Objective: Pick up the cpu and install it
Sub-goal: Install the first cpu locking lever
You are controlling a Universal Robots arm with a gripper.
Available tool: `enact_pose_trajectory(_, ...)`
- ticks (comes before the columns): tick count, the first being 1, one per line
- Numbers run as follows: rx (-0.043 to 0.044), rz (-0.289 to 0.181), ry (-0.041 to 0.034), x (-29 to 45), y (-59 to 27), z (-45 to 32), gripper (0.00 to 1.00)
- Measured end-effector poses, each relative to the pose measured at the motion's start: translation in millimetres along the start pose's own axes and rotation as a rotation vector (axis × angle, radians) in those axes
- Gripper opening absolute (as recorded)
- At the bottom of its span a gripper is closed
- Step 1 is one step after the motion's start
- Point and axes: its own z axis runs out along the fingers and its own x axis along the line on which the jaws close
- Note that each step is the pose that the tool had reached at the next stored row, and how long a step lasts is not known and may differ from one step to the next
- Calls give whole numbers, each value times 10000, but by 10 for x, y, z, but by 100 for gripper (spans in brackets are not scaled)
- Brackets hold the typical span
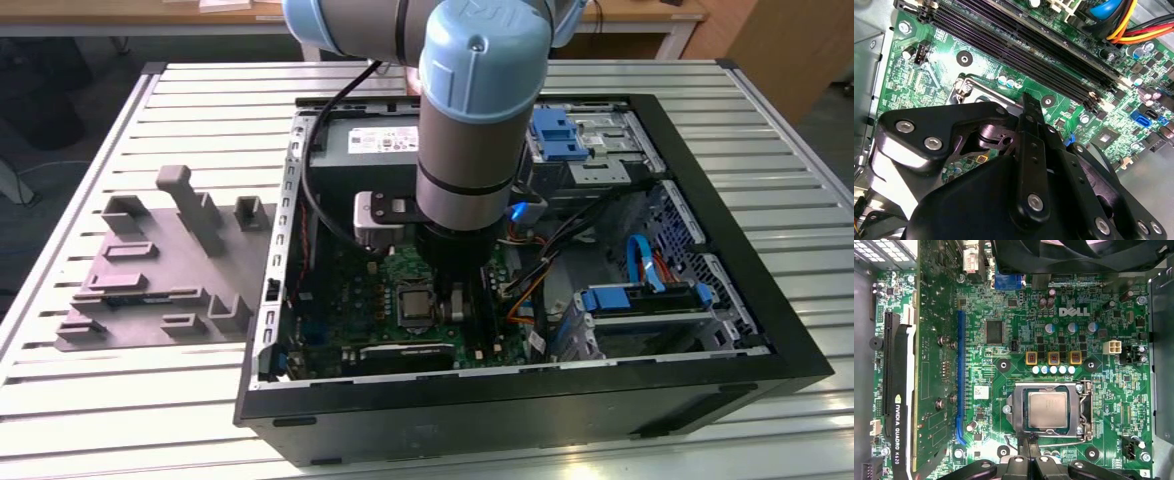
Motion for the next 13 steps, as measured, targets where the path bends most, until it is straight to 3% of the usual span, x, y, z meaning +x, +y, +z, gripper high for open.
enact_pose_trajectory(13,1,-20,1,-1,-1,48,11)
